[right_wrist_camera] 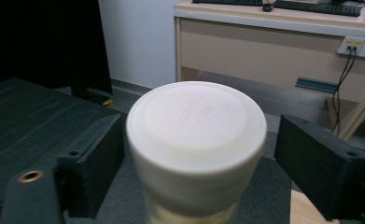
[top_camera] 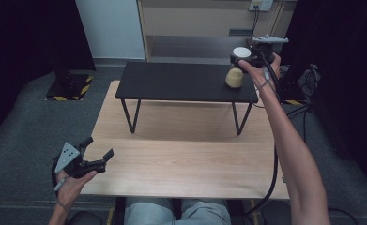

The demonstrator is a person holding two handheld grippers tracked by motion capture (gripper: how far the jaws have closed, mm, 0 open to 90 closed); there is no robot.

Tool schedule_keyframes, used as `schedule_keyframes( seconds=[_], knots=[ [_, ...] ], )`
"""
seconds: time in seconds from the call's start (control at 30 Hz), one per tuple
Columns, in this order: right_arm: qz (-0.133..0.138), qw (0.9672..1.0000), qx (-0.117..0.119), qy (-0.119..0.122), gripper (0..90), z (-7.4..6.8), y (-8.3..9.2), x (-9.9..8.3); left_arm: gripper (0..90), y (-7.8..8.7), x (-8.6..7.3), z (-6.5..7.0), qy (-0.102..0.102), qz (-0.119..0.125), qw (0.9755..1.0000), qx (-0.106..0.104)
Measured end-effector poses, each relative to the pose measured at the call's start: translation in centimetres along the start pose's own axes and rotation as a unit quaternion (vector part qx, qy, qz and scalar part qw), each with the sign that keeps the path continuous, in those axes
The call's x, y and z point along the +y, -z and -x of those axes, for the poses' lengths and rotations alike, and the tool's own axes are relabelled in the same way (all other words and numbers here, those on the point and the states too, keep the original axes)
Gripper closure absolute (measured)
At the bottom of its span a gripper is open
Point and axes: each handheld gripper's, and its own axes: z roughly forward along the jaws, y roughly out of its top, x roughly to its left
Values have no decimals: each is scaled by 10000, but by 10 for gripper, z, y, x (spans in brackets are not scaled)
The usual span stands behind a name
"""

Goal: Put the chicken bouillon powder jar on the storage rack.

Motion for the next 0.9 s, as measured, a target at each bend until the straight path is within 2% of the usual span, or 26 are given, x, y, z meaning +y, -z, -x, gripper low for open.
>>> schedule_keyframes(
  seconds=[0.07, 0.1, 0.13, 0.17, 0.27, 0.37, 0.5, 0.67, 0.9],
  knots=[
    [54, 9999, 54, 74, 114, 2, 11, -1, 8, 0, 0, 0, -4, -13, 10000, -7],
    [119, 9999, 52, 36, 98, 2, 18, -3, 8, -1, 0, 0, -7, -12, 10000, -20],
    [119, 9999, 52, 36, 98, 2, 18, -3, 8, -1, 0, 0, -7, -12, 10000, -20],
    [217, 9996, 187, 21, 96, 7, 34, -6, 8, -1, 0, 0, -12, -15, 10000, -25],
    [312, 9989, 302, 186, 95, 10, 62, -12, 8, -1, 1, 1, -24, -18, 10000, -30],
    [435, 9979, 473, 126, 92, 17, 91, -25, 8, -2, 1, 1, -27, -18, 10000, -43],
    [484, 9968, 569, 271, 86, 25, 126, -42, 7, -2, 1, 1, -27, -21, 10000, -58],
    [570, 9962, 574, 320, 66, 34, 164, -69, 7, -3, 1, 1, -18, -33, 10000, -67],
    [729, 9950, 585, 361, 66, 34, 207, -102, 7, -6, 2, 0, -25, -69, 9999, -72]
  ],
)
